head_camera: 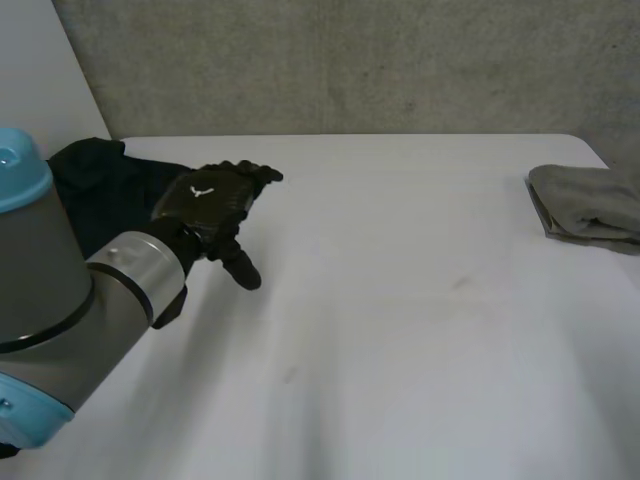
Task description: Fold the laundry.
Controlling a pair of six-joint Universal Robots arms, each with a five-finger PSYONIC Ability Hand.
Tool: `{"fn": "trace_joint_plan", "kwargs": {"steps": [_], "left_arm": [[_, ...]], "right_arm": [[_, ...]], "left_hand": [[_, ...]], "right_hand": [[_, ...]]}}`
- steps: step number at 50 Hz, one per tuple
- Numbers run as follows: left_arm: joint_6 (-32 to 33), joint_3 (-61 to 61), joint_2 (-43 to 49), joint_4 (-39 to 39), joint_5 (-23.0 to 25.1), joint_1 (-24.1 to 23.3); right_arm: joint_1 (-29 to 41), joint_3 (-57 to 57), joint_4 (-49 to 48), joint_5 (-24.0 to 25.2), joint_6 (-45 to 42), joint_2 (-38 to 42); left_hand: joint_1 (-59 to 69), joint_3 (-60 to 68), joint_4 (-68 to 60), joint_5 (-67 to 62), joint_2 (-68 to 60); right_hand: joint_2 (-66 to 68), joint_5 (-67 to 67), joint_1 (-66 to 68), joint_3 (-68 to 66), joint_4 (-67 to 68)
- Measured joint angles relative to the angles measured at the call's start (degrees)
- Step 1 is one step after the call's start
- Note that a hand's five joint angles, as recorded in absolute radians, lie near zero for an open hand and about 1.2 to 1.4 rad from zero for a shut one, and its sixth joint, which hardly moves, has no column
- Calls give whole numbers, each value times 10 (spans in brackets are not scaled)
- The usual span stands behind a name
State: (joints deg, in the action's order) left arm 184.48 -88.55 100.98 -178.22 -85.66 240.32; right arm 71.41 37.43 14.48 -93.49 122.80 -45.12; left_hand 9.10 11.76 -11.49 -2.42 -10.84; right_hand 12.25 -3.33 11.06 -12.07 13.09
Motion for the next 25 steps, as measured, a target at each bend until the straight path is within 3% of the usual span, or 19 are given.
{"fn": "trace_joint_plan", "kwargs": {"steps": [4,10,16,18,19,25], "left_arm": [[0,-2,-12,-3,2,18],[4,0,-25,-17,3,67],[14,6,-23,-44,5,133],[20,8,-19,-51,7,149],[38,13,-5,-64,10,178],[109,32,46,-88,16,235]], "right_arm": [[48,-10,-8,10,43,-36],[158,70,-26,93,194,-124],[277,246,-86,200,328,-227],[297,280,-101,214,339,-240],[339,353,-134,235,356,-265],[417,480,-189,254,360,-293]], "left_hand": [[0,0,0,0,0],[0,0,0,0,0],[0,0,0,0,0],[0,0,0,0,0],[0,0,0,0,0],[0,0,0,0,0]], "right_hand": [[0,0,0,0,0],[0,0,0,0,0],[0,1,0,1,0],[0,1,0,2,0],[0,2,0,2,-2],[0,2,0,2,-2]]}}
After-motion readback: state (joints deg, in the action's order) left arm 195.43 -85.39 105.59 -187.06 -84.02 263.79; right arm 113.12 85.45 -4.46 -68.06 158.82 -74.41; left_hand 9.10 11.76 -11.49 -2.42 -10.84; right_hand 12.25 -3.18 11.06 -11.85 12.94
